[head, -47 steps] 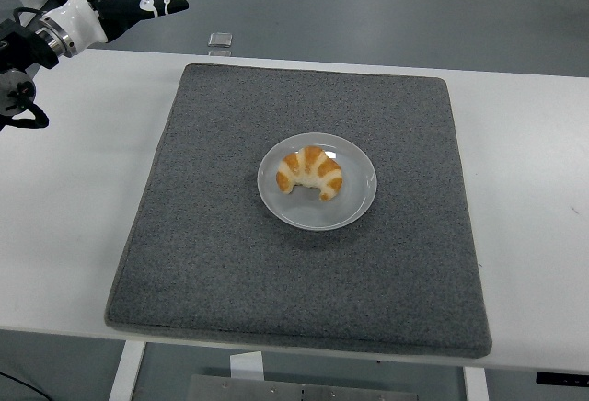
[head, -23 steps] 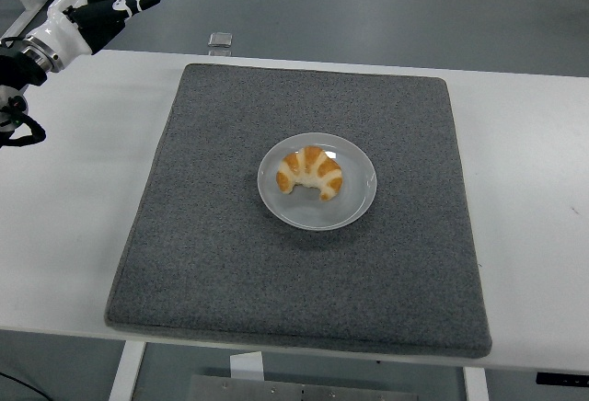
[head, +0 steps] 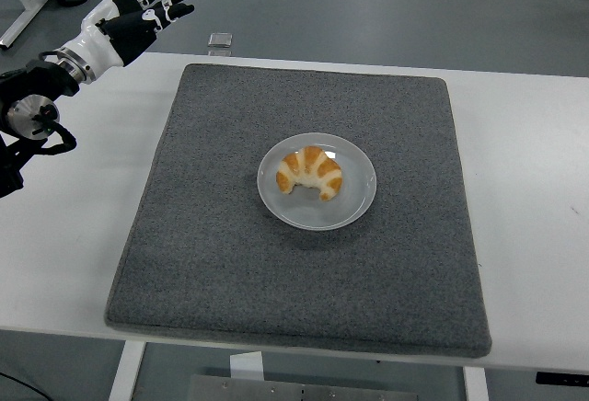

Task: Place the bread on the plate

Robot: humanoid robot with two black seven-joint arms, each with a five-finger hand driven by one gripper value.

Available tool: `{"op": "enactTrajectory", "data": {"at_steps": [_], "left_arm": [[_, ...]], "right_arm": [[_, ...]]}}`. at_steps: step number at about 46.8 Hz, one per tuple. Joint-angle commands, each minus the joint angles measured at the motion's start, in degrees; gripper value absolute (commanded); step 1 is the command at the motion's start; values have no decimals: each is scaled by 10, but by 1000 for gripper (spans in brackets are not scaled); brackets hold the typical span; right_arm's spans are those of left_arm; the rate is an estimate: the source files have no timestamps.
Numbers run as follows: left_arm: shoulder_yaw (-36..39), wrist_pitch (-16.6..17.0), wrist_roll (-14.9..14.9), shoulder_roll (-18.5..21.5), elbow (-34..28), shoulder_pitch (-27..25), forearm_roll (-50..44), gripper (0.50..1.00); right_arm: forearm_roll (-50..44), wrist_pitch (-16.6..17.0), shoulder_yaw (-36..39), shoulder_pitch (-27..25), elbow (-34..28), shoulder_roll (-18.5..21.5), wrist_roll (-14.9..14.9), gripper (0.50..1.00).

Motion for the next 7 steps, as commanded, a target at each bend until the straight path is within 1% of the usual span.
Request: {"op": "enactTrajectory", "data": {"at_steps": [1, 7], "left_arm": [[2, -1, 0, 1, 1, 1, 2, 990], [4, -1, 0, 1, 1, 2, 5, 990]], "right_arm": [[1, 0, 0, 0, 0, 0, 0, 952], [-6, 0, -5, 0, 0, 0, 1, 952]]}}
